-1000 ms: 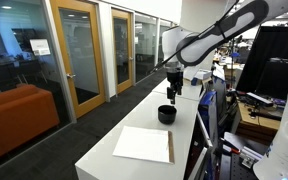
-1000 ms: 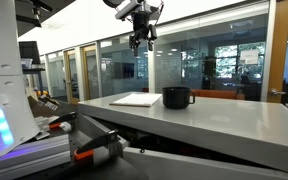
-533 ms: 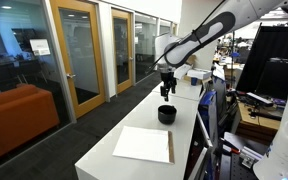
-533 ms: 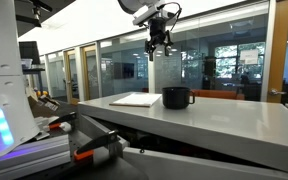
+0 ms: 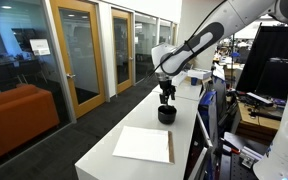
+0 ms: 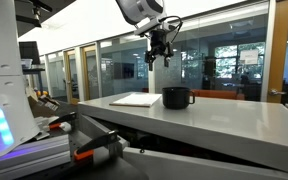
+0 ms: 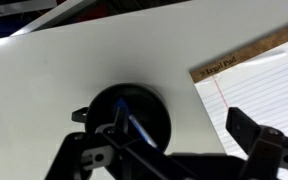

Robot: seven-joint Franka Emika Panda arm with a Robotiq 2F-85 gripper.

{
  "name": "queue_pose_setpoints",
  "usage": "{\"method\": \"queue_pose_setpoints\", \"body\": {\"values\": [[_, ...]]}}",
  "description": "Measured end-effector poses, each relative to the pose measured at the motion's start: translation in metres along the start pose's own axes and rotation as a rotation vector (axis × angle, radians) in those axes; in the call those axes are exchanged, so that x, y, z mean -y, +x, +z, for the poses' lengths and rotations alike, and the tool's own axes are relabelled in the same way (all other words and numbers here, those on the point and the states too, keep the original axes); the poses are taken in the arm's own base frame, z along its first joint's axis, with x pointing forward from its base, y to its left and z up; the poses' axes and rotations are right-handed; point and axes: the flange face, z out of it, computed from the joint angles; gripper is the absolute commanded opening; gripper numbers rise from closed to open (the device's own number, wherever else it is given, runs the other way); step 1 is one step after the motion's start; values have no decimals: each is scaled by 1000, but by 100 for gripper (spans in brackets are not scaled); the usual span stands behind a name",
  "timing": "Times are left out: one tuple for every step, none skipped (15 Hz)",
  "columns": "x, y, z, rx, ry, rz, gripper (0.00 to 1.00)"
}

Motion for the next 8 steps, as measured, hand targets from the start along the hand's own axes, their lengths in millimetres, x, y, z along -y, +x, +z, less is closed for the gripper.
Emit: {"method": "queue_pose_setpoints", "body": {"values": [[1,1,7,9,0,-2,100],[1,2,13,13,1,-4,100],[1,3,18,17,2,-7,100],[0,4,23,22,3,-10,100],[-3,5,28,24,4,-11,100],[-6,7,32,16,4,-6,100],[-9,10,36,-1,1,-1,100],[-14,14,40,-24,-3,5,100]]}}
